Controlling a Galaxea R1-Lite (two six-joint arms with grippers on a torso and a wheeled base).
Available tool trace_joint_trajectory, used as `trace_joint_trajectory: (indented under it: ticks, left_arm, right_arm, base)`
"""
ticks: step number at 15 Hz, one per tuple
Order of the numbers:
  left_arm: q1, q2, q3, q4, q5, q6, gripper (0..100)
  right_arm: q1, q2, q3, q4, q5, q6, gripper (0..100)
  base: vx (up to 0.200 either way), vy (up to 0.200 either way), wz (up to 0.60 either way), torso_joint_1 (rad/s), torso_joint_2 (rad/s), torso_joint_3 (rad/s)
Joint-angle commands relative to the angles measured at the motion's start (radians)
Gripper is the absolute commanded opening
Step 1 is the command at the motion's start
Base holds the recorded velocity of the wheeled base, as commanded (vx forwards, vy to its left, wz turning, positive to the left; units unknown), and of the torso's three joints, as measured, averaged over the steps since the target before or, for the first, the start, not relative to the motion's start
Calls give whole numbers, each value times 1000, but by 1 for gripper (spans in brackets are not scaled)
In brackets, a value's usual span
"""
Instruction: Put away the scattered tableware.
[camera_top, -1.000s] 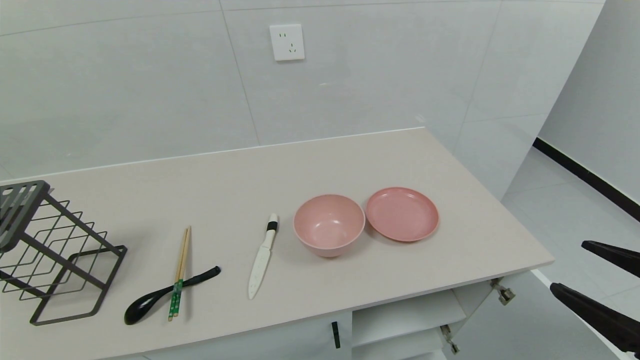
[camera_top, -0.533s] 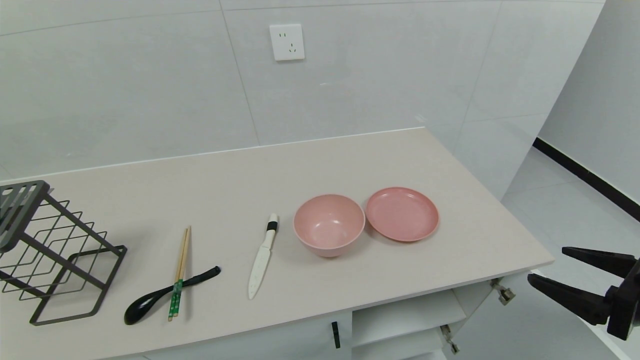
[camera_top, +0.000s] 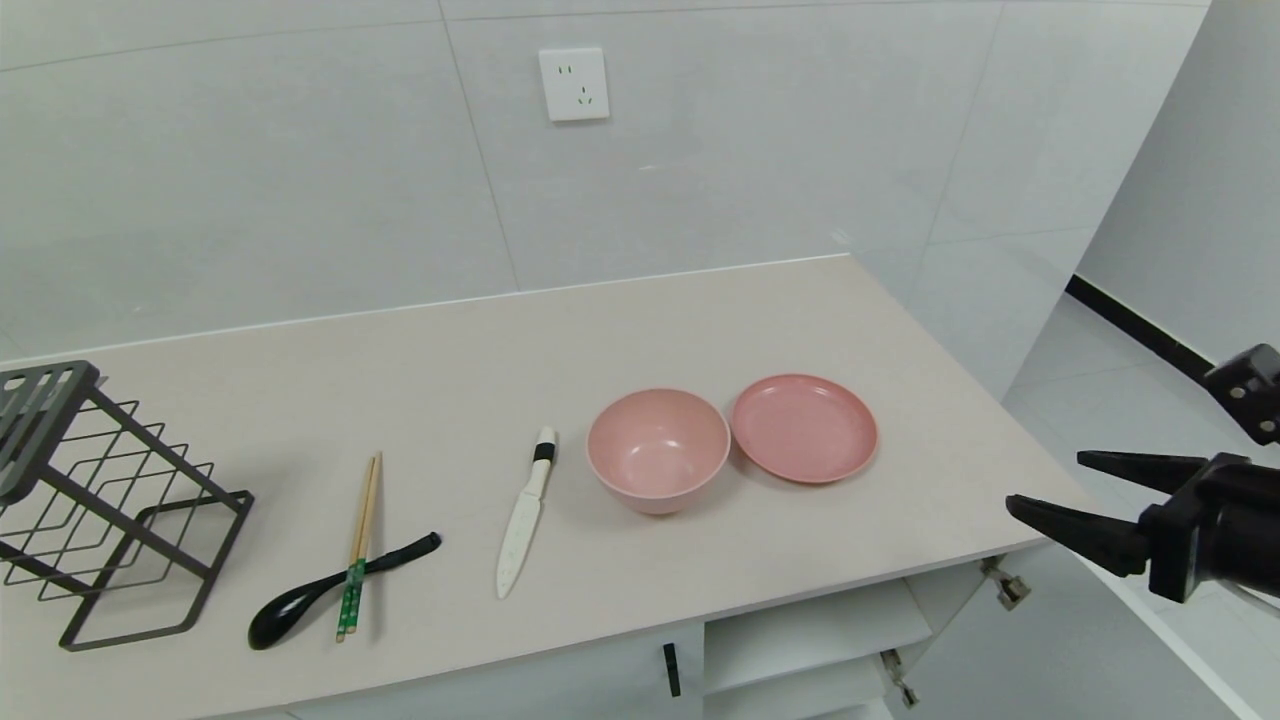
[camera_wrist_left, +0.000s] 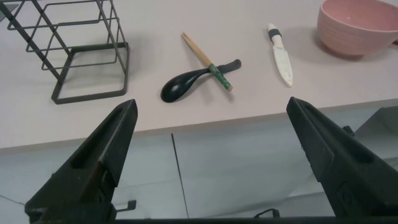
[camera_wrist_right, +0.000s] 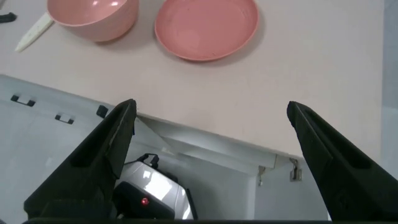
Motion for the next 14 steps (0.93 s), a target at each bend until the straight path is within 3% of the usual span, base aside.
trace_joint_trajectory:
  ticks: [1,10,14]
  left_arm:
    - [0,1,0,-1,1,-2,100]
    - [0,1,0,-1,-1,-2,100]
    - [0,1,0,-1,-1,-2,100]
  right_arm:
    - [50,117,-69,-1,-41,2,100]
    - [64,316,-171,-64,-48,-4,100]
    - [61,436,-277,-80,-48,-3,100]
  base:
    - [0,0,0,0,0,0]
    - [0,0,0,0,0,0]
    - [0,0,0,0,0,0]
